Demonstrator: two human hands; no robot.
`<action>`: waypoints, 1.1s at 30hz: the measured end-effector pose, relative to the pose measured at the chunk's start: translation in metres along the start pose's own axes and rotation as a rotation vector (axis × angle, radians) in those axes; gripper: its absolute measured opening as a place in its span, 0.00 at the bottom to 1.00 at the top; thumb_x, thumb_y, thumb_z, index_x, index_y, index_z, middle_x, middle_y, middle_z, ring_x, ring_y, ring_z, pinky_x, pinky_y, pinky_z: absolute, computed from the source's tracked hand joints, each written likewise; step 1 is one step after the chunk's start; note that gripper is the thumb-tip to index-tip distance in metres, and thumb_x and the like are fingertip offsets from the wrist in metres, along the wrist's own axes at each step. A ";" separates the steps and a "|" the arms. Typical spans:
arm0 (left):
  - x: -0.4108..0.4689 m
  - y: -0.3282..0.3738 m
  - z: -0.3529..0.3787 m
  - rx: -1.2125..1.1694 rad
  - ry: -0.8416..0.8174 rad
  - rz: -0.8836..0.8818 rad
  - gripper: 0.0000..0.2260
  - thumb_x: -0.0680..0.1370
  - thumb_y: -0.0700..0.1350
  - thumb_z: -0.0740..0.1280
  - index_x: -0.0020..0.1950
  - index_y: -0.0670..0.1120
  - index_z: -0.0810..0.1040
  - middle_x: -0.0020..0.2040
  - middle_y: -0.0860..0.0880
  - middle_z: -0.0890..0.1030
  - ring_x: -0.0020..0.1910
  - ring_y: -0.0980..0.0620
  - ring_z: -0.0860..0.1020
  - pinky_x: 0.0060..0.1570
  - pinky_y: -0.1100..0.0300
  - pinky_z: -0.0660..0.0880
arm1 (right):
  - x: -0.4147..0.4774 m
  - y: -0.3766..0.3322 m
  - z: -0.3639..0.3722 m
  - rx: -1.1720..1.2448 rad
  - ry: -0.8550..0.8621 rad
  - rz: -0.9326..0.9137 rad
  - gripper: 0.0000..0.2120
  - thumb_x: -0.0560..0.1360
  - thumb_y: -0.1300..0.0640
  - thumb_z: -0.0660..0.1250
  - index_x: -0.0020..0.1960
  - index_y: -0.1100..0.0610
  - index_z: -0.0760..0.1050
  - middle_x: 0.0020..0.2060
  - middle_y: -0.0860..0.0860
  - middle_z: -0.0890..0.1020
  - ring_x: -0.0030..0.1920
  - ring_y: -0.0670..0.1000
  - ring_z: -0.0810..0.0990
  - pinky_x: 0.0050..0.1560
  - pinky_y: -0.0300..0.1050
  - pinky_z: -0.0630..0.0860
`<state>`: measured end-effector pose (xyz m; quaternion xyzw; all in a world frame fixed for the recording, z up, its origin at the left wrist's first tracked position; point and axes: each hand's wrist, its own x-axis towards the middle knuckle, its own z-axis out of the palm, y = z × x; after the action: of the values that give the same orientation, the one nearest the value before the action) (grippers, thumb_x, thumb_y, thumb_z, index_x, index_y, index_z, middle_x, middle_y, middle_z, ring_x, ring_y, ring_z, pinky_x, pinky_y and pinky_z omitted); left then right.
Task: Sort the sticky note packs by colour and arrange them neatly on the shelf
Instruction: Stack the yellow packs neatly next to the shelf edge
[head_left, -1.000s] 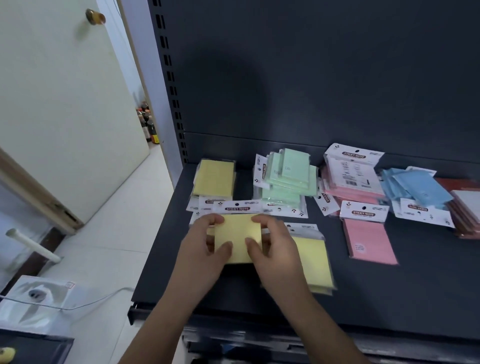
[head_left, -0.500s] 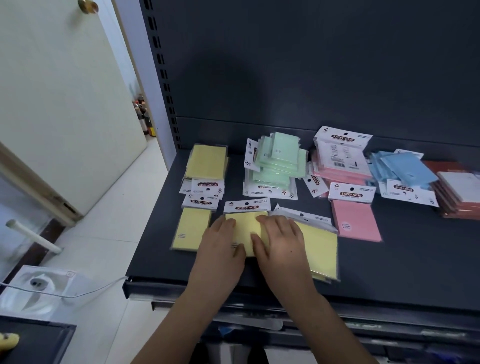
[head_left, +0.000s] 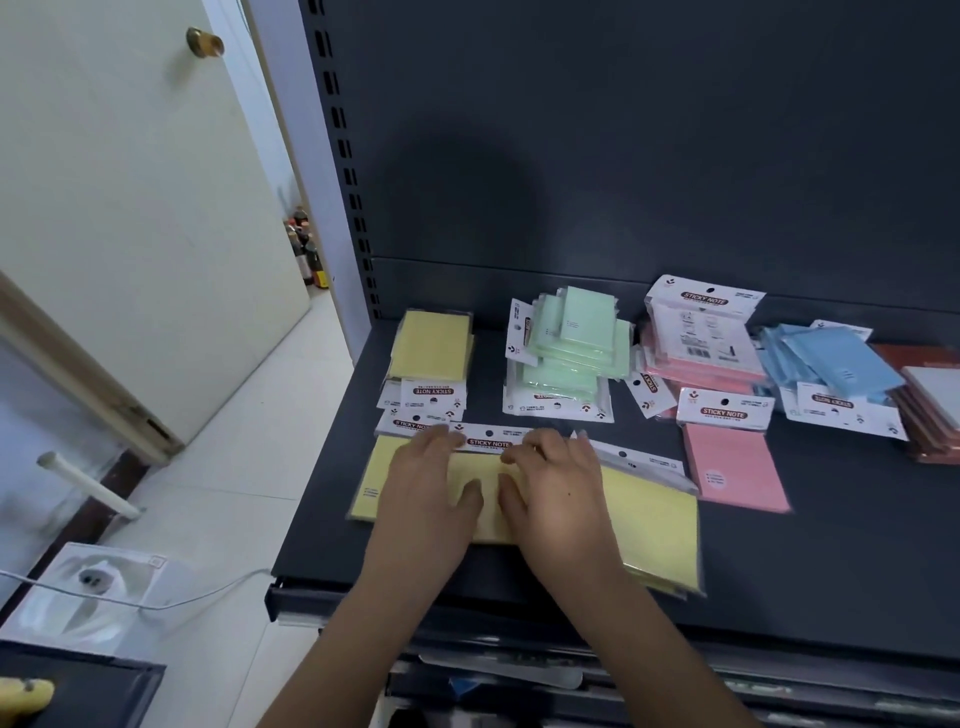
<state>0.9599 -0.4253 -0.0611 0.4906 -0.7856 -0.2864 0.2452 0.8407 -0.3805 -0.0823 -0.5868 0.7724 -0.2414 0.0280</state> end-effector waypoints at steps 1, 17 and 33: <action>0.007 -0.001 -0.005 -0.043 0.060 -0.001 0.19 0.75 0.38 0.66 0.66 0.44 0.71 0.66 0.50 0.70 0.66 0.52 0.66 0.58 0.73 0.57 | 0.008 -0.003 -0.003 0.147 -0.033 0.009 0.11 0.71 0.60 0.62 0.50 0.58 0.80 0.47 0.53 0.79 0.49 0.56 0.78 0.62 0.46 0.67; 0.087 -0.028 -0.025 -0.178 0.178 -0.223 0.16 0.79 0.50 0.61 0.63 0.43 0.75 0.56 0.48 0.79 0.54 0.52 0.76 0.47 0.64 0.71 | 0.094 -0.051 0.008 0.837 -0.179 0.399 0.18 0.77 0.57 0.62 0.67 0.56 0.69 0.59 0.47 0.76 0.62 0.47 0.73 0.63 0.40 0.67; 0.052 0.020 -0.024 -1.494 -0.088 -0.549 0.03 0.73 0.44 0.67 0.42 0.45 0.76 0.38 0.49 0.81 0.39 0.53 0.79 0.40 0.63 0.79 | 0.054 -0.048 -0.031 1.844 0.179 0.582 0.19 0.74 0.75 0.58 0.57 0.55 0.71 0.44 0.53 0.79 0.46 0.51 0.79 0.46 0.41 0.78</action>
<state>0.9421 -0.4705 -0.0246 0.3607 -0.2458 -0.8065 0.3987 0.8567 -0.4291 -0.0230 -0.0998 0.3940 -0.7794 0.4768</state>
